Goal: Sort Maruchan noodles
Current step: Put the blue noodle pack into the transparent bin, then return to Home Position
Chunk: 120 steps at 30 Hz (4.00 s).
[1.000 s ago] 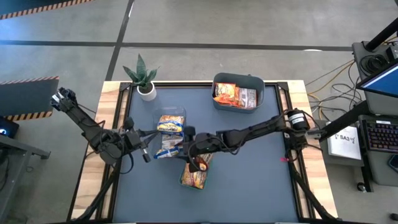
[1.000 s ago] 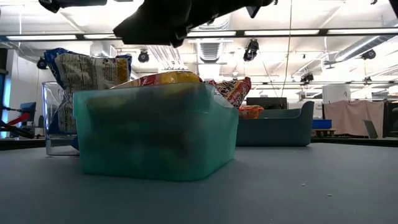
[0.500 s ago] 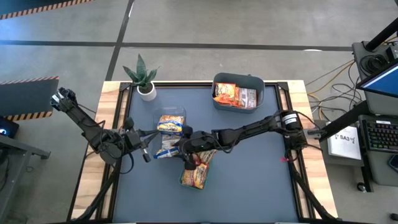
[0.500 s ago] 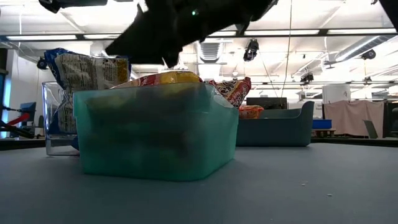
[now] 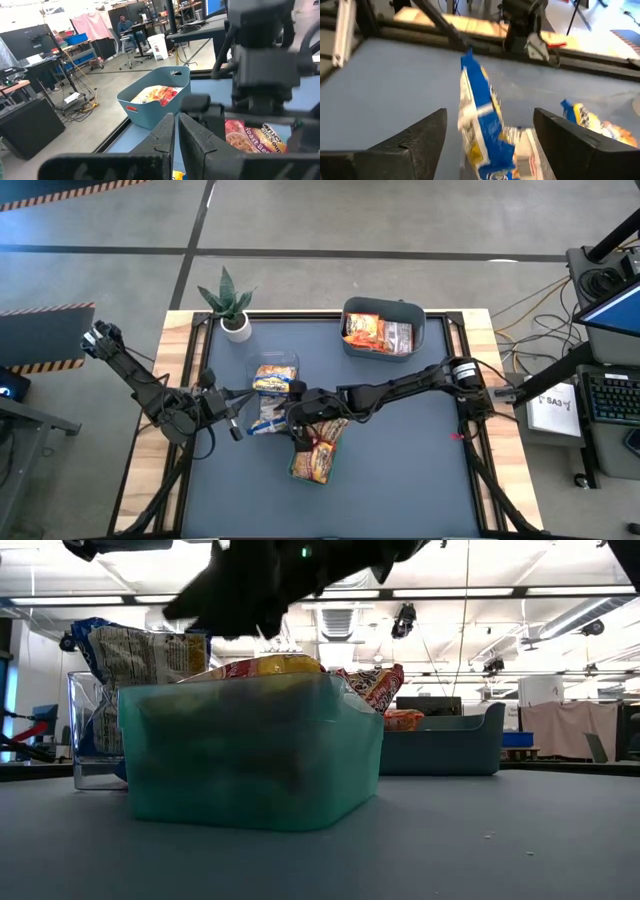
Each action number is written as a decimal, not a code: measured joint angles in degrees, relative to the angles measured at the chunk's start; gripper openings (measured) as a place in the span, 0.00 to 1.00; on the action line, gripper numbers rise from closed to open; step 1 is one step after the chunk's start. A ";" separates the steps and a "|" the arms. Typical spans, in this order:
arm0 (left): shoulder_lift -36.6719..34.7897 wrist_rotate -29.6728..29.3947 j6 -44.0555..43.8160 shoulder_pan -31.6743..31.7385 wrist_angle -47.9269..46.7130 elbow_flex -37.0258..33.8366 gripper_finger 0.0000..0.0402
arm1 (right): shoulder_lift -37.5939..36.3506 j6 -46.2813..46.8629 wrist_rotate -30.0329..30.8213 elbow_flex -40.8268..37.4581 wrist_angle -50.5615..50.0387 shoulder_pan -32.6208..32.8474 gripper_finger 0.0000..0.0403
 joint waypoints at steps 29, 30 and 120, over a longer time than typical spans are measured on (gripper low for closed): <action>0.02 0.02 0.02 0.00 -0.02 0.00 0.02 | 2.42 3.53 -0.45 0.23 0.33 -0.85 0.22; 0.02 0.03 0.02 0.00 -0.01 0.00 0.02 | 2.21 4.67 -0.47 0.23 0.36 -0.95 0.22; -8.96 39.26 7.93 18.88 9.33 -11.63 0.00 | -61.85 -0.03 4.57 -67.14 24.55 -4.50 0.58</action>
